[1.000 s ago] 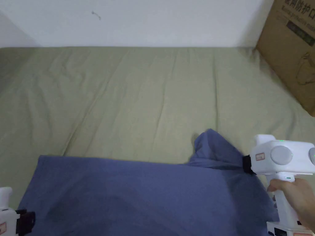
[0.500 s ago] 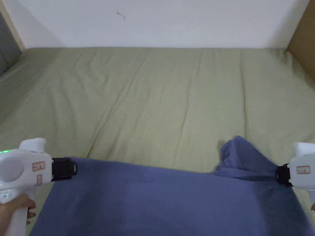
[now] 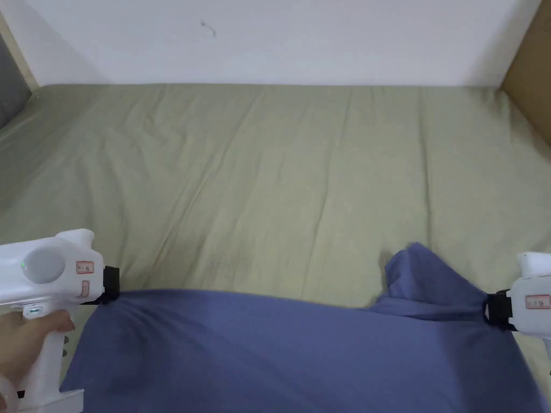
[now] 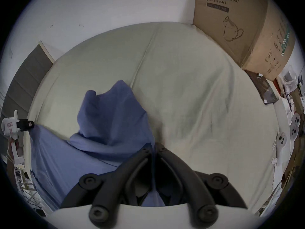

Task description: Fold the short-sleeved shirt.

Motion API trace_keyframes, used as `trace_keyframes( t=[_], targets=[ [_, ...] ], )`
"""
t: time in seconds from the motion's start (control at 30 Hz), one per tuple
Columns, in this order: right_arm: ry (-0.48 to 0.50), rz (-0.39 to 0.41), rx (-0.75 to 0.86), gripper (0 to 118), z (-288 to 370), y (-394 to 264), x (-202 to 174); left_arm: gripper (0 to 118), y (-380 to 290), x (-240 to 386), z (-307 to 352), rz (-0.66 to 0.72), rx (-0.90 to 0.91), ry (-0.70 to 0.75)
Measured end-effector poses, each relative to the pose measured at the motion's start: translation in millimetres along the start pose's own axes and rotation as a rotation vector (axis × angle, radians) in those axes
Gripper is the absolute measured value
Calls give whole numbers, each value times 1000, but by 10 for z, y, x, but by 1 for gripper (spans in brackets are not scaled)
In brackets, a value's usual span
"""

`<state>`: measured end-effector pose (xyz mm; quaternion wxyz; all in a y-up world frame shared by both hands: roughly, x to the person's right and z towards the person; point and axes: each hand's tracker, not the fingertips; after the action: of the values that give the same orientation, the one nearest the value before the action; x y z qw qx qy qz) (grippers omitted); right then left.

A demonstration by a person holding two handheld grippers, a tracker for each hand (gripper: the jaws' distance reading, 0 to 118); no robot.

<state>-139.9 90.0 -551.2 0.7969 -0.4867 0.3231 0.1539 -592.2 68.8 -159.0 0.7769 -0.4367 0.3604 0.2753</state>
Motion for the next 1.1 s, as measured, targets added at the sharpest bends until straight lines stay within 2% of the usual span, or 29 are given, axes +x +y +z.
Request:
trace_keyframes(
  t=[0.13, 0.3, 0.53, 0.67, 0.73, 0.77, 0.93, 0.97, 1.0, 1.03, 1.1],
  targets=[
    [17, -18, 50, 1, 309, -39, 7, 0, -77, 114, 406, -95, 81, 14],
    [20, 2, 106, 1, 830, -197, -15, 0, -326, 7, 995, -104, 120, -3],
    [38, 16, 156, 1, 1579, -1022, 24, 0, -1083, -375, 1714, -107, 144, -20],
    [64, 8, 99, 1, 1754, -1708, 35, 0, -1727, -530, 1929, -92, 146, 13],
    [59, 32, 54, 1, 1735, -2053, 29, 0, -2044, -605, 1946, -71, 123, 17],
    [35, 23, 15, 1, 1728, -2221, 40, 0, -2173, -640, 1932, -66, 107, 15],
    [57, -41, -52, 1, 1463, -2651, 210, 1, -2575, -761, 1750, 5, 34, 11],
    [58, -45, -47, 2, 1437, -2691, 227, 4, -2620, -767, 1712, 9, 31, 10],
    [53, -50, -45, 3, 1414, -2709, 239, 12, -2644, -761, 1678, 9, 17, 8],
    [54, -51, -41, 14, 1404, -2717, 244, 36, -2665, -746, 1653, 7, 15, 13],
    [39, -42, -32, 32, 1412, -2698, 232, 53, -2665, -695, 1655, -25, 2, 52]
  ],
)
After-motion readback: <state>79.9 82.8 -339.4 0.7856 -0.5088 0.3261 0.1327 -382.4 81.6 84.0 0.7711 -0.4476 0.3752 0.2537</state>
